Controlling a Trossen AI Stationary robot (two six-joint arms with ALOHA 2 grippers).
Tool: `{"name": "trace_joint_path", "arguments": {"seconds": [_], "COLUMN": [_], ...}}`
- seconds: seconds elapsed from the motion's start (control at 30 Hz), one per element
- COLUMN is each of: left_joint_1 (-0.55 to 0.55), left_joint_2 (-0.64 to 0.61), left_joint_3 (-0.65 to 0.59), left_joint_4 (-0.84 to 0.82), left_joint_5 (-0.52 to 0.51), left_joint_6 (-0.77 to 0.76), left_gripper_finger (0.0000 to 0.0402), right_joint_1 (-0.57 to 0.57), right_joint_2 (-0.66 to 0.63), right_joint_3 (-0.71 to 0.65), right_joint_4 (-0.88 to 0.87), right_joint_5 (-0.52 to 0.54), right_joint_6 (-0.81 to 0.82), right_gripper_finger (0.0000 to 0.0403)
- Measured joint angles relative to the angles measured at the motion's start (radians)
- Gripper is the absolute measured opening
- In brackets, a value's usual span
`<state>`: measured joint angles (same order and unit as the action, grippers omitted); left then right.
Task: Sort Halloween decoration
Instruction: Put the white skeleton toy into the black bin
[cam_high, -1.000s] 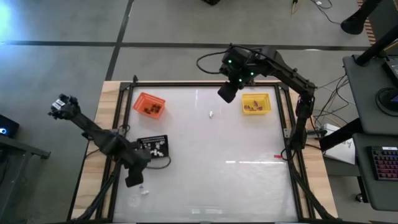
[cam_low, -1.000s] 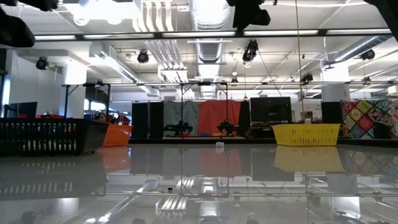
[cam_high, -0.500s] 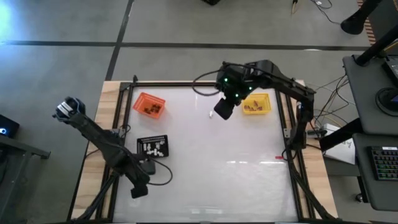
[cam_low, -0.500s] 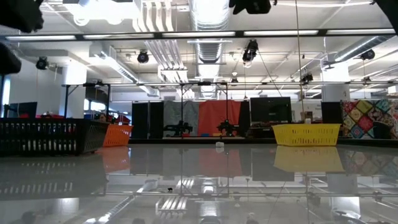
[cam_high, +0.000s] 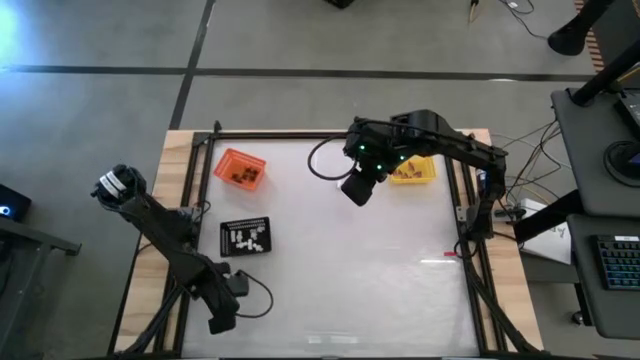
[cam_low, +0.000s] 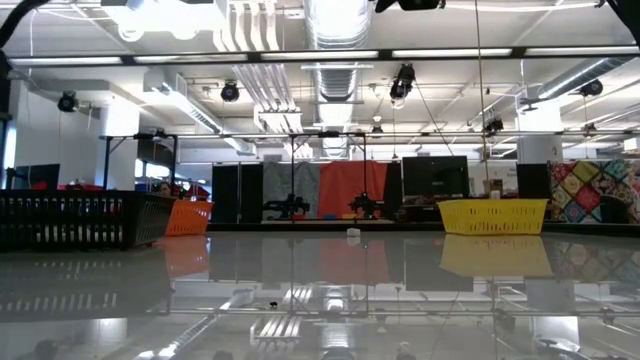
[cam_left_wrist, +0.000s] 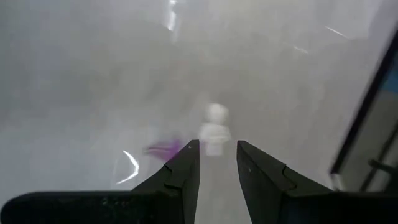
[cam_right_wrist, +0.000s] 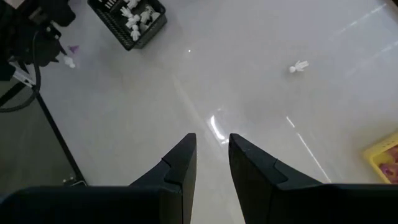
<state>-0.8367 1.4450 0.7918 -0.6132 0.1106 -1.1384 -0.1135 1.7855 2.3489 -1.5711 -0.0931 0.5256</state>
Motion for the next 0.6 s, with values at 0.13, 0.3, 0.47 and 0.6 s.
{"name": "trace_joint_path", "arguments": {"seconds": [0.13,0.3,0.47,0.6], "left_joint_1": [-0.005,-0.006,-0.006,-0.006], "left_joint_2": [0.053,0.103,0.123,0.142], "left_joint_3": [0.031,0.047,0.047,0.047], "left_joint_4": [0.016,0.011,0.011,0.015], "left_joint_5": [0.012,0.012,0.011,0.011], "left_joint_6": [0.029,0.049,0.049,0.051], "left_gripper_finger": [0.0089,0.0089,0.0089,0.0089], "right_joint_1": [0.001,0.000,0.006,0.017], "right_joint_2": [0.000,0.000,0.000,0.000], "right_joint_3": [0.000,0.000,0.000,0.000], "right_joint_4": [0.000,0.000,0.000,0.000], "right_joint_5": [0.000,0.001,0.001,0.003], "right_joint_6": [0.026,0.040,0.041,0.042], "right_gripper_finger": [0.0086,0.0086,0.0086,0.0086]}}
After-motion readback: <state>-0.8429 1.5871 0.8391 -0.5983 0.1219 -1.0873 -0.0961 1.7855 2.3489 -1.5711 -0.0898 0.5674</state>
